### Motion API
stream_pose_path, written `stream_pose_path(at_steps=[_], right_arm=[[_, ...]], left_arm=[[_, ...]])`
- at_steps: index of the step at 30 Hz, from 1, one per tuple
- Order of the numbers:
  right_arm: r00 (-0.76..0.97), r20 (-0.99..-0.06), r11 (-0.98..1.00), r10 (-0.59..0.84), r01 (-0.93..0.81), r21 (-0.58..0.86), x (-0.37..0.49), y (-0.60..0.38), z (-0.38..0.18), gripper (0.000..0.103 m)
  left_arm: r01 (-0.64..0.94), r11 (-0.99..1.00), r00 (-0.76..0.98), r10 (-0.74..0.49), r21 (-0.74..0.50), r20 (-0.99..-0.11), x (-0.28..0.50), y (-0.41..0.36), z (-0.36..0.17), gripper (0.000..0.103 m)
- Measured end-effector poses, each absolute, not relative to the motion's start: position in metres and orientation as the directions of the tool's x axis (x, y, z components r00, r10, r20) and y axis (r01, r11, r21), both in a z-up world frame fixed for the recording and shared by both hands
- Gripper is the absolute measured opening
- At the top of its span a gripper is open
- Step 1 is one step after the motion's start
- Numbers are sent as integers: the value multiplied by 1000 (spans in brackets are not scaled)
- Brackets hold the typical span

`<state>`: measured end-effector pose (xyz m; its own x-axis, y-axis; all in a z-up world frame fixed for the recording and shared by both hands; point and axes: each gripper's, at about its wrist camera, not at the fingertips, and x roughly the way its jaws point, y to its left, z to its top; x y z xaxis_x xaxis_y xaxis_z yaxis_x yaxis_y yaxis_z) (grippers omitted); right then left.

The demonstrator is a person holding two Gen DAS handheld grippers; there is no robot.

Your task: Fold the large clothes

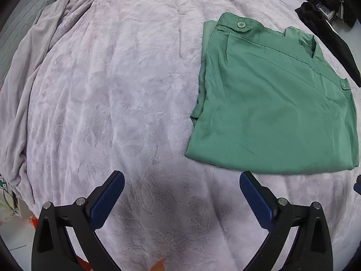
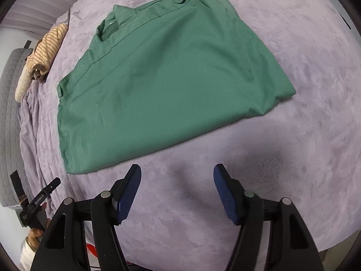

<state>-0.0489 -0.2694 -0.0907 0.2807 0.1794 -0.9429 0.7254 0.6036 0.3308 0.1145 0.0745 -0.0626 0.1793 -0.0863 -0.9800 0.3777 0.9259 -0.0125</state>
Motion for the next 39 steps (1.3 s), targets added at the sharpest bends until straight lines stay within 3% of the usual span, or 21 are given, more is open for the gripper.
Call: stream_pose_path(at_steps=[7,9,11,16,25,39], right_arm=[[318,-935,658,153,673,337,-26,-244,-69,82],[338,-932,674,134,658,335,-19,-235,-62,88],[359,-924,679,134,645,349,-15,-228,-58,103],[372,-914,695,161,615,373,-4,-209,-57,103],[308,-882,615,357,633,470,1,-178,-92,103],[256,-853,527,455,694,490,8,-157,-123,103]], left_arm=[[395,918,158,-101,-31,-982,109,73,-53,102],[385,923,151,-94,-29,-984,111,74,-55,102],[387,922,148,-81,-17,-986,112,75,-57,102],[410,912,128,-84,-24,-988,111,78,-60,102],[412,910,107,-93,-41,-990,116,82,-65,102],[425,904,87,-86,-41,-993,127,91,-80,102]])
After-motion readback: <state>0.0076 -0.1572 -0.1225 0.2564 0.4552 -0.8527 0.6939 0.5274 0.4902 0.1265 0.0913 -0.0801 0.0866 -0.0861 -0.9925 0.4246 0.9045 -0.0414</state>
